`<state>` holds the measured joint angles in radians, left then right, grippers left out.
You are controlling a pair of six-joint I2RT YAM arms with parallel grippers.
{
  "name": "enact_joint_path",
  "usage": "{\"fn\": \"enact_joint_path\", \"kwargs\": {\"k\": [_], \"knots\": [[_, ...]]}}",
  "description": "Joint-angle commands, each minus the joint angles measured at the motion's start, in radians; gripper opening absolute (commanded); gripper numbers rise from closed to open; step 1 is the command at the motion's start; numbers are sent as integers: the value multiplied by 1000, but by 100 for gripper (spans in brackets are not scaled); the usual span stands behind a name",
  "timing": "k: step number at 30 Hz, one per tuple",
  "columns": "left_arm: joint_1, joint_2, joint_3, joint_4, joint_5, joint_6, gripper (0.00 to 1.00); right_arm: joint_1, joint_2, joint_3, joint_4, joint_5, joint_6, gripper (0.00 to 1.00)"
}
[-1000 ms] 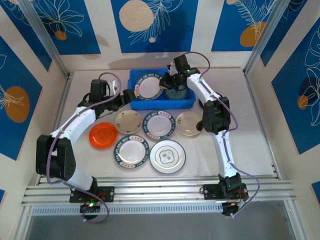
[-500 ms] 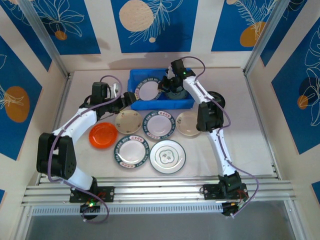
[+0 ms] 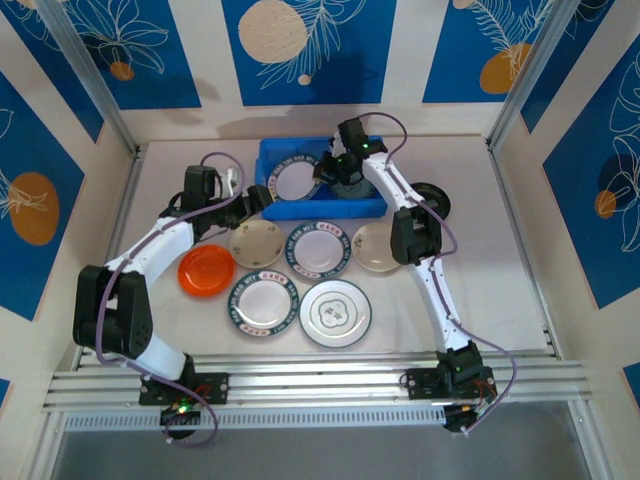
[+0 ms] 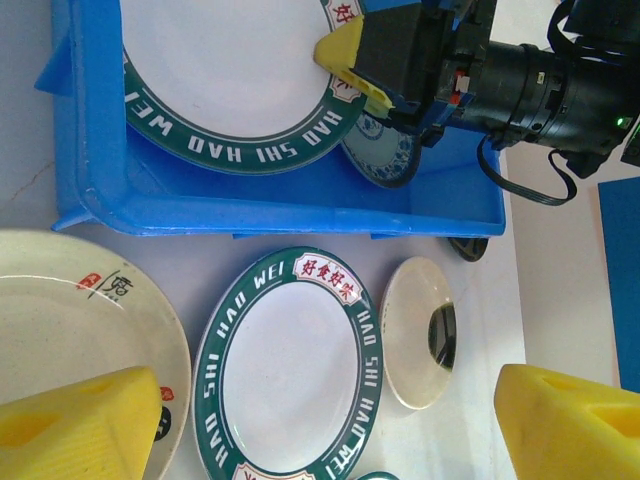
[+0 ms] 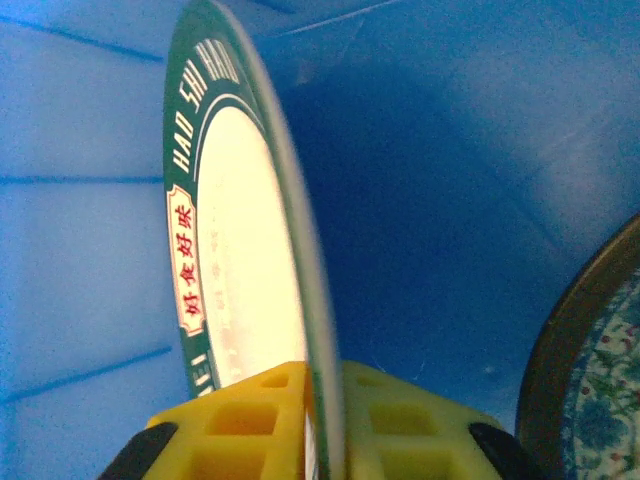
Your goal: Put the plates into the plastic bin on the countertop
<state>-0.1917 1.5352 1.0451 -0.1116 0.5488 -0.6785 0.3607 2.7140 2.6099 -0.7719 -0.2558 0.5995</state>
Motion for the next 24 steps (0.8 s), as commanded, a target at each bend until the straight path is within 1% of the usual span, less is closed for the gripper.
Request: {"fn": "enact_joint_path", "kwargs": {"k": [1,4,7,14,20,21,24], "knots": [[5,1,-12,27,16,-11,86,16,12,26,-71,49,-20,24],[1,2,-11,29,13,-10,86,20,9,30,-85,66,-26,33],[-3,0,-11,27,10,-8,86,27,-2,36,-101,98,-38,38],[-6,-7,-30,63,11,-26,85,34,-45,37,-131,165,-79,59],[-10,-3,-25,67,2,-27,85,38,-92,27,-160,214,-118,63],[-12,-2,-24,64,0,-25,85,39,-100,26,-166,225,-127,67],[-14,-5,-21,59,-8,-21,85,43,-123,18,-185,262,-158,68]]}}
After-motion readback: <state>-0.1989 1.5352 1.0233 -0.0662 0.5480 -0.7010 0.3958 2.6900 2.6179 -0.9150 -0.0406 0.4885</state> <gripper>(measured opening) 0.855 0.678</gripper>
